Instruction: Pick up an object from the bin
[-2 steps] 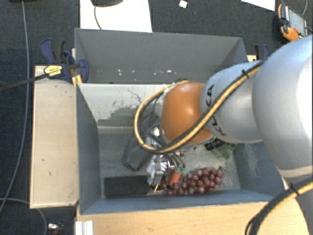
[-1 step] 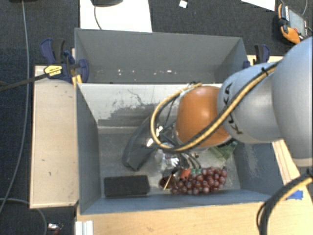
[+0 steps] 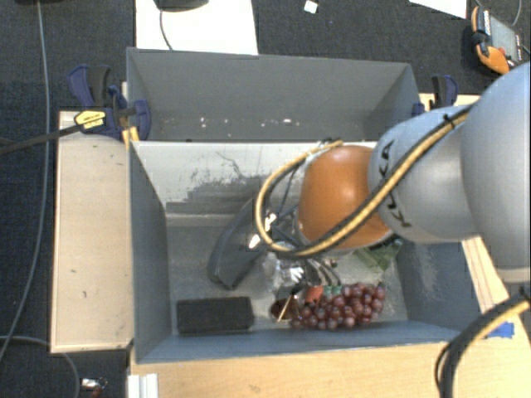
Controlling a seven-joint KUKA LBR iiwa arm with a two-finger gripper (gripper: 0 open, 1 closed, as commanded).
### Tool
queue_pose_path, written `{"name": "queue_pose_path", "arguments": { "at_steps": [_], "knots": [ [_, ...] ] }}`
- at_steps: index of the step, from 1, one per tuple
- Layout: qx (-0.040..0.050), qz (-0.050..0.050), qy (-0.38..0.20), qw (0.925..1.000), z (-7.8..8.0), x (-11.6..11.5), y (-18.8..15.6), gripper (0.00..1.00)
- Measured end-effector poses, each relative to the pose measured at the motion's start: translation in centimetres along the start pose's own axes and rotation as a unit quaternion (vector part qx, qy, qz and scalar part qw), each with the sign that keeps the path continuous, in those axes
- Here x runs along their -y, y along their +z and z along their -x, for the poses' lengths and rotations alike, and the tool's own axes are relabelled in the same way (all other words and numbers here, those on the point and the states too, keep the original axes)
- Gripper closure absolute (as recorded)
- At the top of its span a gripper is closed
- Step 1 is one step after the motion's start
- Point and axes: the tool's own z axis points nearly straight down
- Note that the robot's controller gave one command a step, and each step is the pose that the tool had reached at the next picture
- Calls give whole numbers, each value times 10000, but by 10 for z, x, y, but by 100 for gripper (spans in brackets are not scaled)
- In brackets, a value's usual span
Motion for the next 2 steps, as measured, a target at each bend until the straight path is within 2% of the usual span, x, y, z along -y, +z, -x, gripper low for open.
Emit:
{"name": "queue_pose_path", "arguments": {
  "at_steps": [1, 2],
  "knots": [
    [13, 7, 1401, 9901, -5, 57, -3, 100],
    [20, 11, 1226, 9925, 7, 79, -4, 0]
  ]
}}
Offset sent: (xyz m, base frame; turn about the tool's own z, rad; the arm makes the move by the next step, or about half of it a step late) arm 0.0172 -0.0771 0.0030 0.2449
